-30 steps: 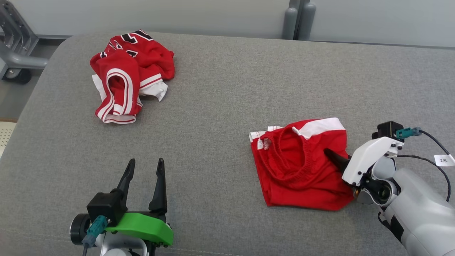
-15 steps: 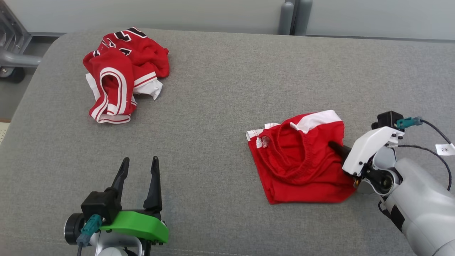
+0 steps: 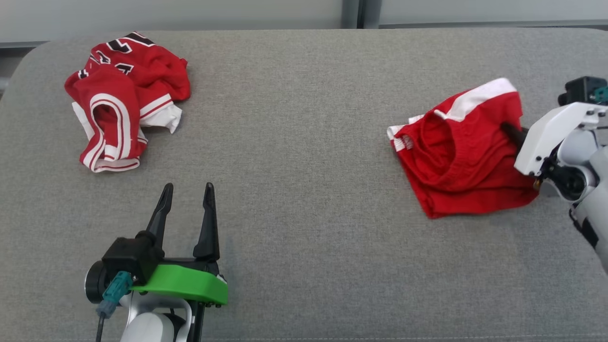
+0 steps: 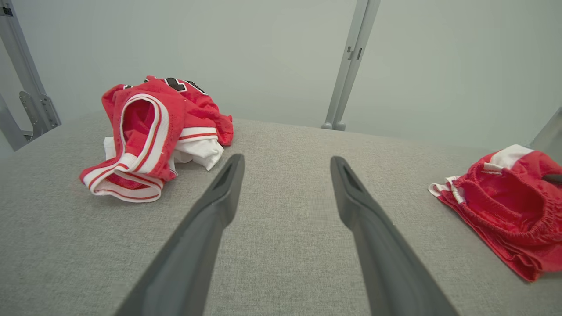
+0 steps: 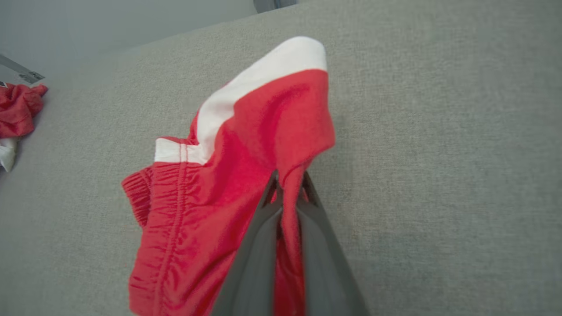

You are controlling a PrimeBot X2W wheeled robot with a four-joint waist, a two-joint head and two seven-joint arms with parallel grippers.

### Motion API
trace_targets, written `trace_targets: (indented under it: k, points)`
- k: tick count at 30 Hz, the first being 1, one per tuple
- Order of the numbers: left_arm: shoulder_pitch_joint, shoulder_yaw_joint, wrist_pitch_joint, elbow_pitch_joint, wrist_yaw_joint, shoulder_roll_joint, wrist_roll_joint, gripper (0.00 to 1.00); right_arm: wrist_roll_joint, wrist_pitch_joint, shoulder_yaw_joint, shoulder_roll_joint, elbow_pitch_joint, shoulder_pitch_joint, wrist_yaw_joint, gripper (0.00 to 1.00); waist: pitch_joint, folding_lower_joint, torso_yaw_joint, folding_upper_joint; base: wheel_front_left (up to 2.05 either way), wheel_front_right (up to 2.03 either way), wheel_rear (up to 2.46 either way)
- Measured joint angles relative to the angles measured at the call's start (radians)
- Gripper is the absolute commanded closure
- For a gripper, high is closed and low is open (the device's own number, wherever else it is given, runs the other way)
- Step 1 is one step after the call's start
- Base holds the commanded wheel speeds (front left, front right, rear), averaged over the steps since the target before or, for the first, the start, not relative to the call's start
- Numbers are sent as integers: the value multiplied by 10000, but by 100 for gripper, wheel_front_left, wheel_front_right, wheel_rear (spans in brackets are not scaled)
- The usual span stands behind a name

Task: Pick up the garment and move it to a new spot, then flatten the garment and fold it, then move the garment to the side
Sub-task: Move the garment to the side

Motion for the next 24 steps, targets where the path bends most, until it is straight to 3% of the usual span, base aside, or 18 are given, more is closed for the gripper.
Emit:
trace_targets:
  k: [15,24]
  points:
    - [-519,-359,186,-715,0,0,267,0,-727,349,6,-1446,-6,-2031,2,100,1071,0,-644,0,0,0,0]
    - [-827,-468,495,-1080,0,182,644,0,-1141,332,52,-1707,272,-2688,-153,100,1911,0,-881,0,0,0,0]
